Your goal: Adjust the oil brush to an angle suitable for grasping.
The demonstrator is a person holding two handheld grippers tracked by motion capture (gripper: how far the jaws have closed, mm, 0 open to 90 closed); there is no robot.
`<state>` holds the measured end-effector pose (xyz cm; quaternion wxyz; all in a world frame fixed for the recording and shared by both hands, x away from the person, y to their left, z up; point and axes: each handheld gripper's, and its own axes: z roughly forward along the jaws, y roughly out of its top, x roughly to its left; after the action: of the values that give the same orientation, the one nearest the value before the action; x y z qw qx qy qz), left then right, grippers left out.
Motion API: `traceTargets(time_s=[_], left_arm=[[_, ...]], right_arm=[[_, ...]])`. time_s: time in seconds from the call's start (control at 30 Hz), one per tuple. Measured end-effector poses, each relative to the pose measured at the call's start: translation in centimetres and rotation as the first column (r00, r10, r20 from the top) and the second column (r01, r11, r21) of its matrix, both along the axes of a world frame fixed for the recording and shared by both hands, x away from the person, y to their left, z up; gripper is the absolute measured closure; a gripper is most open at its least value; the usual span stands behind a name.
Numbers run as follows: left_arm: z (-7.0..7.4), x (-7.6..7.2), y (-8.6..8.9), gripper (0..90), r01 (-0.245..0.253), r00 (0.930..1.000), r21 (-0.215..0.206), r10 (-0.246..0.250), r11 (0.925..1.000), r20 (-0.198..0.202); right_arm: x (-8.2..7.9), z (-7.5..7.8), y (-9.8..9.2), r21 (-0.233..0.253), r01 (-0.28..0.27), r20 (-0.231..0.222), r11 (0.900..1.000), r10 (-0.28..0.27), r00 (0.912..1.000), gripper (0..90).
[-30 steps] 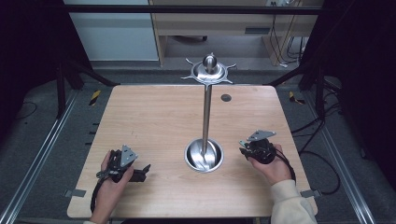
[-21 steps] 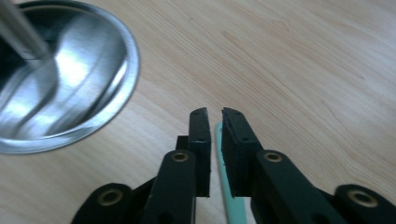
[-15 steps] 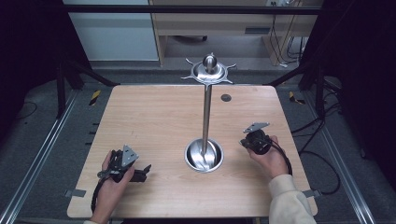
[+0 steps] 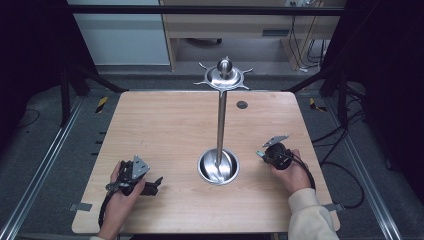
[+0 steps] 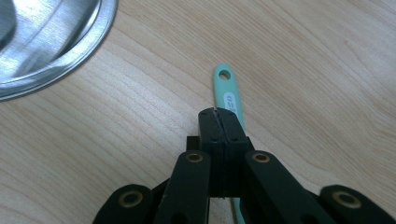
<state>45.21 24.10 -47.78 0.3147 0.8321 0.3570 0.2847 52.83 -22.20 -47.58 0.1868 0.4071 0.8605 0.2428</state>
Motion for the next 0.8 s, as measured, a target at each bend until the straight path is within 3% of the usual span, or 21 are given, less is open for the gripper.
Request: traceTargets(time_s=[0.43,0.8], left_arm=[[-0.1,0.0,-0.2,2.8,0.006,1.0,0.005,-0.006,1.0,0.0],[-0.2,0.0,-0.5,2.8,0.016,0.9999,0.015,-0.016,0.9998,-0.003]], right_arm=[[-0.1,-0.6,-0.3,-0.054,0.007,-0.028,0.999,-0.009,0.9996,90.0],[0.5,-0.5,-1.3,-0.046,0.091,-0.027,0.995,-0.092,0.9954,90.0]])
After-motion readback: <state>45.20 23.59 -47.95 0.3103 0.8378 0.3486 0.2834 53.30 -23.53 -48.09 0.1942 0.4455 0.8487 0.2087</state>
